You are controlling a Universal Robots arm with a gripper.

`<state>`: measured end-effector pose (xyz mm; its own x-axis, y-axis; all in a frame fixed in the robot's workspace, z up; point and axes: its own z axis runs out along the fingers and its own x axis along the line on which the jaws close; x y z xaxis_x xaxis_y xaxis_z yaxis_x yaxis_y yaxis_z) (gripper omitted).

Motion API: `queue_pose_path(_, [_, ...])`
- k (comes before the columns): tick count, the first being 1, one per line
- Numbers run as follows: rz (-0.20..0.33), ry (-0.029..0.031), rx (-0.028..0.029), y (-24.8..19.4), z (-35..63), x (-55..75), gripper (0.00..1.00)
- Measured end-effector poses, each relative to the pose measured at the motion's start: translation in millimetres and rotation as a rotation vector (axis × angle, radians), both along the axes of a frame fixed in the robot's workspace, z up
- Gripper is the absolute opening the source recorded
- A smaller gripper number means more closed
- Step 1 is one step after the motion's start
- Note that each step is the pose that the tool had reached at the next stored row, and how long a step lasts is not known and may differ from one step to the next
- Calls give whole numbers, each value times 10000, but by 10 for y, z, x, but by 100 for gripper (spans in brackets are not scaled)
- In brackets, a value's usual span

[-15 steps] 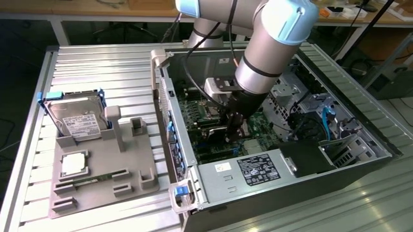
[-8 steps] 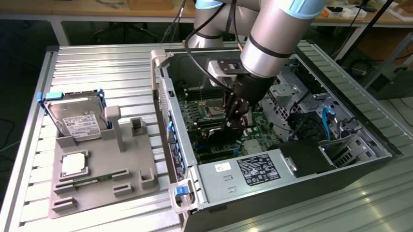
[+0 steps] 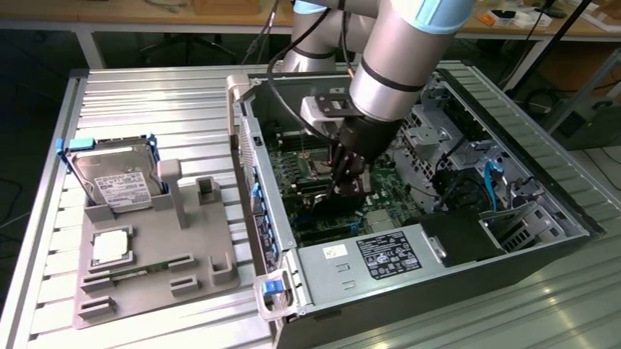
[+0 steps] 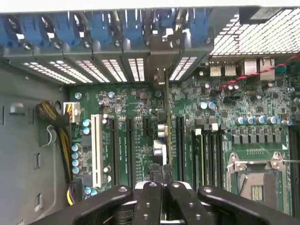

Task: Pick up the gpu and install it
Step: 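Press down on the gpu until it lock into place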

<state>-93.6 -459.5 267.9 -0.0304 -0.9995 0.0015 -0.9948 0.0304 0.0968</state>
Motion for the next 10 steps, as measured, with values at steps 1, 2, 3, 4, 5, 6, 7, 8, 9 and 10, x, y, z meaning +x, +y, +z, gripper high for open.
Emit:
queue_pose_path(1, [-3, -14, 3, 0, -16, -12, 11])
queue_pose_path(2, [-3, -26, 27, 4, 4, -28, 11])
queue_pose_path(3, [-6, -34, 45, 5, 35, -45, 11])
queue_pose_path(4, [-6, -28, 35, 3, 88, -77, 11])
queue_pose_path(5, [-5, -21, 29, 2, 152, -124, 11])
queue_pose_path(6, [-5, -24, 36, 2, 205, -172, 11])
queue_pose_path(7, [-4, -23, 33, 2, 244, -213, 11])
queue_pose_path(8, [-5, -23, 35, 2, 265, -260, 11])
queue_pose_path(9, [-5, -23, 34, 2, 275, -297, 11])
queue_pose_path(10, [-5, -22, 33, 2, 284, -345, 11])
